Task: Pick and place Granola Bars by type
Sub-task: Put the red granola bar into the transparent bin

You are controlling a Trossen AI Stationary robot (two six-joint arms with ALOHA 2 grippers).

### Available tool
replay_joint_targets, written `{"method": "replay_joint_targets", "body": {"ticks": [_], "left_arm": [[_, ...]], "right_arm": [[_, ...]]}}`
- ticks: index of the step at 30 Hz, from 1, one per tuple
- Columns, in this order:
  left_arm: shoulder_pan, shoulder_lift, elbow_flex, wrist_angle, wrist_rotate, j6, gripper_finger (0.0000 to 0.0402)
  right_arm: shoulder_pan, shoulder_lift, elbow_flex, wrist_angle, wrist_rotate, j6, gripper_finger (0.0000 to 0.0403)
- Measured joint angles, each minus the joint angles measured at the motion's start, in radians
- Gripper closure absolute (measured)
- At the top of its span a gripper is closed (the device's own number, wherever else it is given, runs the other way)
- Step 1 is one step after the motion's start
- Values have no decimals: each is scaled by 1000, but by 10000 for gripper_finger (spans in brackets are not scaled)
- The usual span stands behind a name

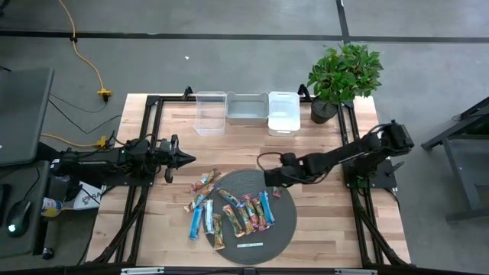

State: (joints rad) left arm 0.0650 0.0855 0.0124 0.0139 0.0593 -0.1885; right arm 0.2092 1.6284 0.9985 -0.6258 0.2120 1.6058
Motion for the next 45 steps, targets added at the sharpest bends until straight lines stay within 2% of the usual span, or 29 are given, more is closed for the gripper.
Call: {"method": "replay_joint_targets", "body": {"ticks": [2,5,11,17,25,39,45], "left_arm": [[0,0,0,0,0,0,401],[0,0,0,0,0,0,401],[0,0,0,-1,0,0,401],[0,0,0,-1,0,0,401],[0,0,0,-1,0,0,401],[0,0,0,-1,0,0,401],[0,0,0,-1,0,0,401]], "right_arm": [[0,18,77,-129,18,-14,178],[-6,35,142,-215,31,-17,178],[-27,93,147,-197,-35,6,178],[-74,138,146,-184,-47,5,178],[-118,141,141,-144,-49,13,178],[-118,141,50,-23,-107,107,178],[-118,141,39,-20,-97,115,179]]}}
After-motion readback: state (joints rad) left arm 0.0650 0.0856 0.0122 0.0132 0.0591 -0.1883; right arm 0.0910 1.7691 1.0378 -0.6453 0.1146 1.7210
